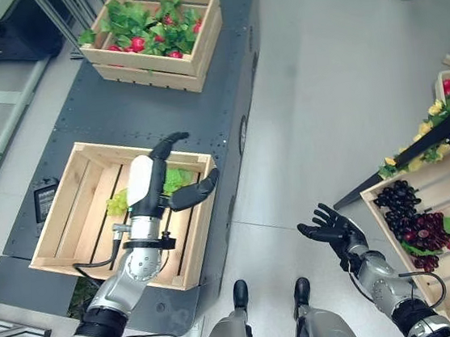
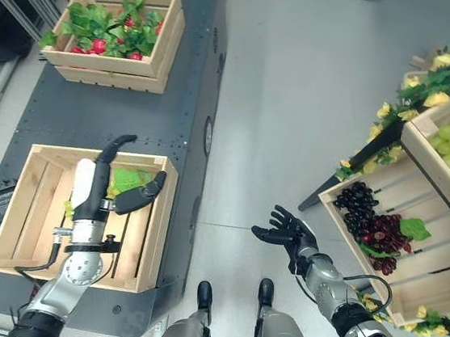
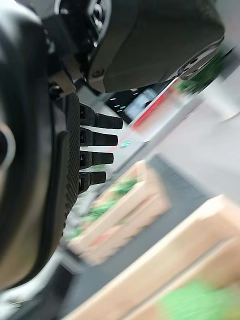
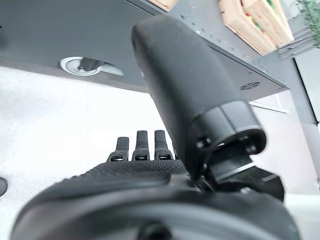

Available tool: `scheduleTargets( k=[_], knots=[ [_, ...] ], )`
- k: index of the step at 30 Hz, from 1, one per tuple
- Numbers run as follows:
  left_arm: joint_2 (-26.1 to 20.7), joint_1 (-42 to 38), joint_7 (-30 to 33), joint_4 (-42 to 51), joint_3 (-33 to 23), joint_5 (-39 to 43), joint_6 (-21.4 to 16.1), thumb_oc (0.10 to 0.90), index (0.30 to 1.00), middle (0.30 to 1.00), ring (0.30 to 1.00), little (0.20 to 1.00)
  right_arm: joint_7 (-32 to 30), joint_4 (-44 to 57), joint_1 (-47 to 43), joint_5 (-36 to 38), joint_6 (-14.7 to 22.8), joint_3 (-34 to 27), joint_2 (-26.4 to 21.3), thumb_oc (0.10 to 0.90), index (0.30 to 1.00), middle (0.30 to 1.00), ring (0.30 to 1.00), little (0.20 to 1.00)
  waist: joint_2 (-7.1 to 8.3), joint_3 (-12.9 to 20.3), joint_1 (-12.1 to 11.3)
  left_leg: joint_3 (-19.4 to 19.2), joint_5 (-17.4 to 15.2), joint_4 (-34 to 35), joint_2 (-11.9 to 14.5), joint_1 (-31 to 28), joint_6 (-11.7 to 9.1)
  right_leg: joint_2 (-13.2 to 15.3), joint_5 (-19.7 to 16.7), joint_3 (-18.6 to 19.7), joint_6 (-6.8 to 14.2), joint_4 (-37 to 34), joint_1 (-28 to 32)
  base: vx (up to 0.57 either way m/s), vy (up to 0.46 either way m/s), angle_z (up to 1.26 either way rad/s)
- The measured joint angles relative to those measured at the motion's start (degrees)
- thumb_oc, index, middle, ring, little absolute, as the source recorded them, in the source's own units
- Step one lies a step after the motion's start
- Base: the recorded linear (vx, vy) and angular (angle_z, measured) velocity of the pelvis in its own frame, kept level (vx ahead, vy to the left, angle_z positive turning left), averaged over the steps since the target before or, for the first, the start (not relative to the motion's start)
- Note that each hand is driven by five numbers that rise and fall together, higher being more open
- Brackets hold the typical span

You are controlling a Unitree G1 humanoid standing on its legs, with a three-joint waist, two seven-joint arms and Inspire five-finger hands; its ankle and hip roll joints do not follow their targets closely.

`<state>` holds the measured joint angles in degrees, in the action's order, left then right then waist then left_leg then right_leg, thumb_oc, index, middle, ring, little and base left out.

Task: Pick up the fruits from the basket on one side to the basket on the other side

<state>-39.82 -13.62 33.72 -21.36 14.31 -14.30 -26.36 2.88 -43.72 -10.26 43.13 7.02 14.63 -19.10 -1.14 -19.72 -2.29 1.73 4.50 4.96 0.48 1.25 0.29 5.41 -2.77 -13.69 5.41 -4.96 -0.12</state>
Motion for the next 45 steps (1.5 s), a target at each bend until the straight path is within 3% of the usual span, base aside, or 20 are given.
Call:
scheduleTargets(
  k=[4, 9, 15, 17, 21, 22, 25, 28, 34, 45],
  knots=[
    [-3.93, -0.23, 3.37, -1.68, -1.94, -1.88, 3.03, 0.8, 0.9, 0.9, 0.9, 0.9, 0.25, -1.69, 0.49, -0.08, 0.17, 2.17, 0.09, 0.8, 0.9, 0.9, 0.9, 0.9, -0.28, 0.4, -1.26, 1.58, 0.55, -0.01, -0.25, 0.92, -0.07, 0.24, -0.03, -1.35, 0.01, -0.05, -0.12, 0.04, 0.051, 0.24],
    [-7.84, -0.75, 4.19, -7.48, -1.6, -6.32, 11.16, 0.8, 0.9, 0.9, 0.9, 0.9, 0.55, -2.02, 0.67, -0.2, 0.17, 2.64, 0.13, 0.8, 0.9, 0.9, 0.9, 0.9, -1.08, 0.89, -1.82, 2.25, 0.94, -0.09, -0.81, 1.1, 0.28, 0.74, -0.18, -1.81, 0.26, -0.05, 0.01, 0.06, 0.1, 0.08],
    [-11.5, -7.41, 0.42, -15.38, 9.06, -10.67, 19.17, 0.8, 0.9, 0.9, 0.9, 0.9, 1.32, -3.97, -0.4, -1.28, -0.08, 2.8, -2.16, 0.8, 0.9, 0.9, 0.9, 0.9, -1.74, 0.58, -1.77, 2.55, 1.01, -2.12, -1.72, 3.17, 0.35, 1.57, -0.33, -2.26, 0.56, 1.16, -1.33, -0.04, 0.146, 0.07],
    [-11.41, -11.41, -0.64, -17.73, 12.9, -10.68, 19.77, 0.8, 0.9, 0.9, 0.9, 0.9, 2.28, -4.96, -2.28, -1.88, -0.41, 3.64, -3.95, 0.8, 0.9, 0.9, 0.9, 0.9, -2.21, -0.1, -1.61, 2.04, 0.99, -3.85, -1.85, 5.61, 0.36, 1.76, 0.18, -2.25, 0.28, 3.57, -3.89, -0.11, 0.122, 0.01],
    [-11.35, -20.7, -0.71, -21.42, 15.31, -10.64, 19.71, 0.8, 0.9, 0.9, 0.9, 0.9, 4.06, -6.31, -7.9, -1.98, -0.48, 3.77, -5.72, 0.8, 0.9, 0.9, 0.9, 0.9, -1.95, -5.95, -0.56, -1.1, -0.66, -11.66, -1.66, 11.61, 1.09, 3.06, 3.79, -2.01, -0.33, 14.45, -10.89, -0.09, 0.093, 0.03],
    [-11.43, -25.07, -0.73, -23.91, 16.02, -10.65, 19.75, 0.8, 0.9, 0.9, 0.9, 0.9, 5.14, -6.79, -9.97, -1.97, -0.5, 3.83, -5.7, 0.8, 0.9, 0.9, 0.9, 0.9, -0.71, -8.74, -0.76, -2.16, -2.29, -15.99, -1.78, 14.1, 0.97, 3.91, 6.29, -0.88, -0.83, 20.62, -14.48, -0.05, 0.107, -0.13],
    [-11.83, -29.83, -0.99, -25.87, 18.15, -10.94, 20.39, 0.8, 0.9, 0.9, 0.9, 0.9, 6.1, -6.99, -11.31, -1.95, -0.64, 4.03, -5.79, 0.8, 0.9, 0.9, 0.9, 0.9, 1.04, -9.97, -0.18, -3.08, -5.81, -25.58, -1.88, 21.49, 0.95, 5.14, 10.17, 0.59, -1.38, 30.71, -21.87, -0.04, 0.118, -0.02],
    [-12.04, -30.03, -1.57, -25.97, 19.27, -12.68, 20.88, 0.8, 0.9, 0.9, 0.9, 0.9, 7.14, -7.07, -11.62, -1.97, -1.66, 4.18, -6.24, 0.8, 0.9, 0.9, 0.9, 0.9, 1.82, -10.58, 0.59, -3.59, -8.55, -32.47, -1.21, 26.56, 0.89, 5.29, 11.97, 1.41, -1.88, 36.32, -26.59, -0.01, 0.107, -0.13],
    [-13.34, -33.99, -2.08, -26.65, 23.93, -14.16, 22.29, 0.8, 0.9, 0.9, 0.9, 0.9, 7.82, -7.93, -12.46, -1.97, -2.25, 5.08, -8.54, 0.8, 0.9, 0.9, 0.9, 0.9, 2.21, -10.83, 1.23, -3.62, -11.13, -41.37, -0.34, 35.46, 0.82, 5.18, 14.18, 2.79, -2.79, 44.3, -35.38, -0.02, 0.081, -0.04],
    [-14.93, -37.94, -3.08, -28.48, 26.37, -16.98, 23.0, 0.8, 0.9, 0.9, 0.9, 0.9, 8.54, -7.62, -15.42, -2.0, -2.17, 6.13, -9.73, 0.8, 0.9, 0.9, 0.9, 0.9, 2.55, -10.83, 3.0, -3.66, -11.56, -45.13, 0.57, 41.76, 0.72, 4.42, 14.36, 3.73, -3.0, 47.31, -41.51, -0.03, 0.046, -0.02]
  ],
)
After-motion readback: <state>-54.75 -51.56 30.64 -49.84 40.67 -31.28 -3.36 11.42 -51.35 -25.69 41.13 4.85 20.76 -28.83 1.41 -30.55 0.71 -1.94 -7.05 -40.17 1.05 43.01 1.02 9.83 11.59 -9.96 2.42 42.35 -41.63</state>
